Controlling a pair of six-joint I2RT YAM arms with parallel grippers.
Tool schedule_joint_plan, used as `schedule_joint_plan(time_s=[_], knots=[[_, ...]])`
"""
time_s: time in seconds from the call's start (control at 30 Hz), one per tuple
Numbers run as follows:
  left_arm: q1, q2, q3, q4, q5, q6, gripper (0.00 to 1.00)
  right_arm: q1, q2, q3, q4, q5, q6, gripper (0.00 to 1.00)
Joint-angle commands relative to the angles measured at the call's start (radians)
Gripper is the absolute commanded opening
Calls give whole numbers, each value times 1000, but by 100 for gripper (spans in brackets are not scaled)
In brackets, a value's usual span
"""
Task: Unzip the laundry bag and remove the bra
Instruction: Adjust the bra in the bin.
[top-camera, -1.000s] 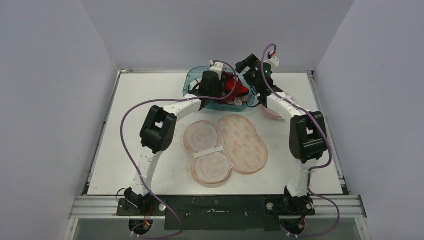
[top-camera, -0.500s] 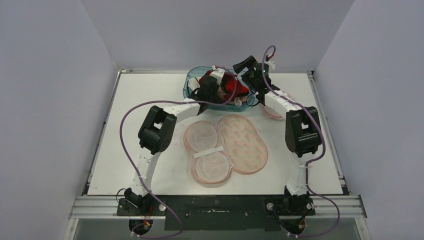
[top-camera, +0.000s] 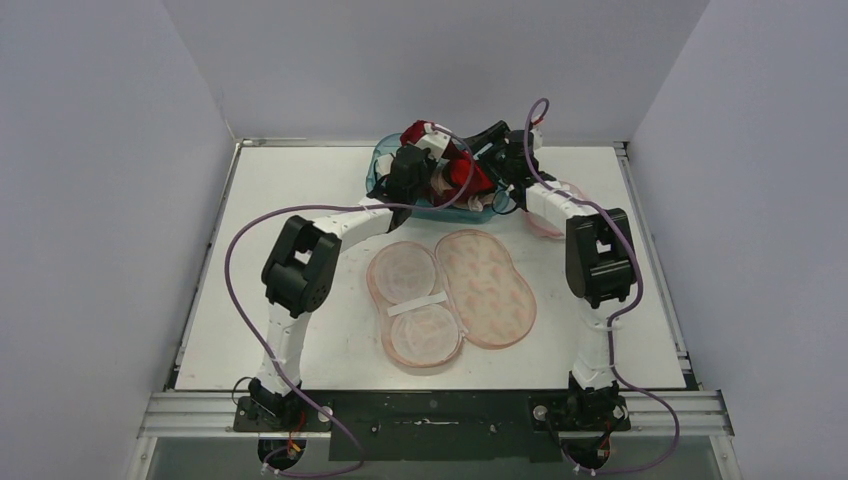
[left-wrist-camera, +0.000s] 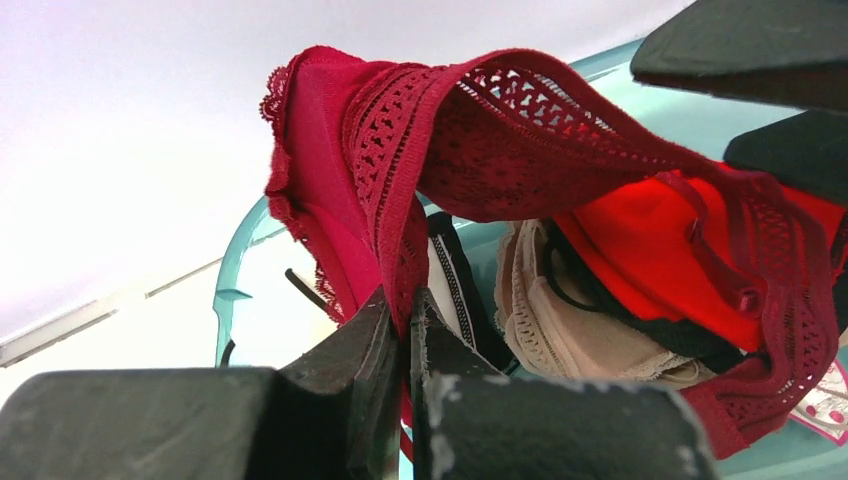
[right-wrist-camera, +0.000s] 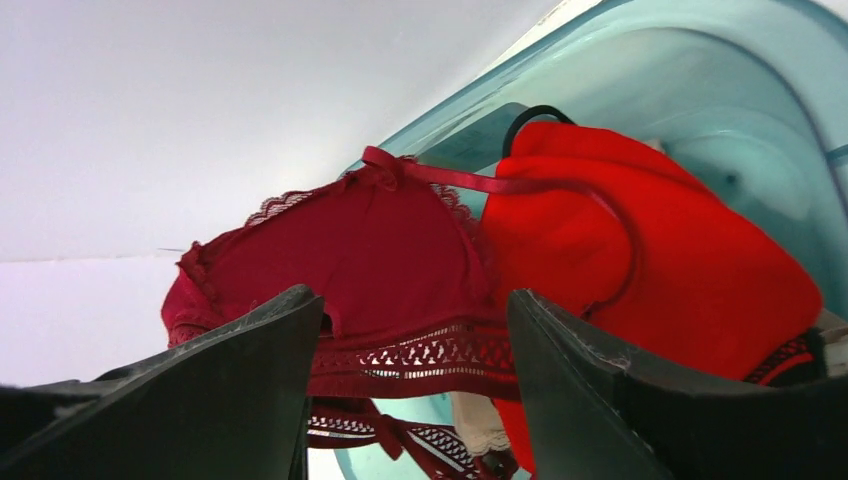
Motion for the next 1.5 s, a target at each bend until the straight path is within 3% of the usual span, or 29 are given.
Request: schedule_joint_plan(time_s=[0.0,0.07,0.3,0.57,0.73,0.83,0.87,0.97,1.0,1.27,1.47], knots=[[-10,-52,-17,82,9,37,0,-9,26,66,45,-52,40,67],[-12,-53,-17,86,9,47,0,-9,30,70,45,-57,33,64],[-24,-32,-2,111,-53,213,0,-16,1,60,15,-14,-51,41],[-38,13,-37,87,-89,379,0,-35,-45,16,-18,93,-163,25],[-51,54,-8,19,-94,478,0,-35,-69,-3,-18,118,-201,26],[-55,72,14,-27,-108,476,0,-35,-86,-13,-16,118,-210,34],[-57,70,15,-30,-116,467,6,-35,-91,-12,-18,119,-214,37],[-59,33,2,-35,-111,418,47,-35,-102,-11,-21,124,-222,42],[-59,20,-5,-30,-115,409,53,-35,-107,-8,-25,126,-225,43],[-71,-135,-46,-87,-124,402,68,-41,-139,3,-35,134,-237,46],[-79,-261,-30,-257,-51,344,71,-40,-158,-2,-36,131,-235,51]])
